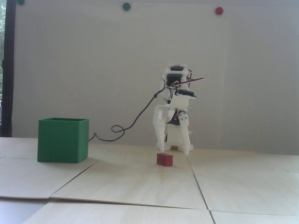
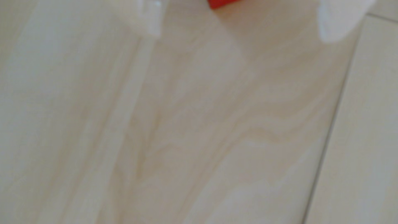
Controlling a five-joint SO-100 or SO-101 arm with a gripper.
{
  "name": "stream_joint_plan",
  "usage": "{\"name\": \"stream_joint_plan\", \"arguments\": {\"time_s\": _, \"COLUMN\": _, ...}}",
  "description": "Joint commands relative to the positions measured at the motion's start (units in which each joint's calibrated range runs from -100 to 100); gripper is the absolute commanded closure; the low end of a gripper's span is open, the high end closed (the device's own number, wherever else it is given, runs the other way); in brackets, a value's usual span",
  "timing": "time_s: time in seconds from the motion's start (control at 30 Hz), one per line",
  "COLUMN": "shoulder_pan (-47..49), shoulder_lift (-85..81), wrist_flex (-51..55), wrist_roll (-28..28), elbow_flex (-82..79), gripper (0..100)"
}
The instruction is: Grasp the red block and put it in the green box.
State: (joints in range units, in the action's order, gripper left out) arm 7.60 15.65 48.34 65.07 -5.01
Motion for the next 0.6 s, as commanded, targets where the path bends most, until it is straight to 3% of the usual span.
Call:
{"name": "stream_joint_plan", "arguments": {"time_s": 0.0, "shoulder_pan": -1.9, "shoulder_lift": -0.8, "wrist_flex": -0.9, "wrist_roll": 0.5, "elbow_flex": 4.0, "gripper": 73}}
{"name": "stream_joint_plan", "arguments": {"time_s": 0.2, "shoulder_pan": -3.9, "shoulder_lift": 0.3, "wrist_flex": -0.6, "wrist_roll": 3.4, "elbow_flex": 3.9, "gripper": 73}}
{"name": "stream_joint_plan", "arguments": {"time_s": 0.57, "shoulder_pan": -4.0, "shoulder_lift": 1.5, "wrist_flex": -0.4, "wrist_roll": 3.0, "elbow_flex": 4.3, "gripper": 73}}
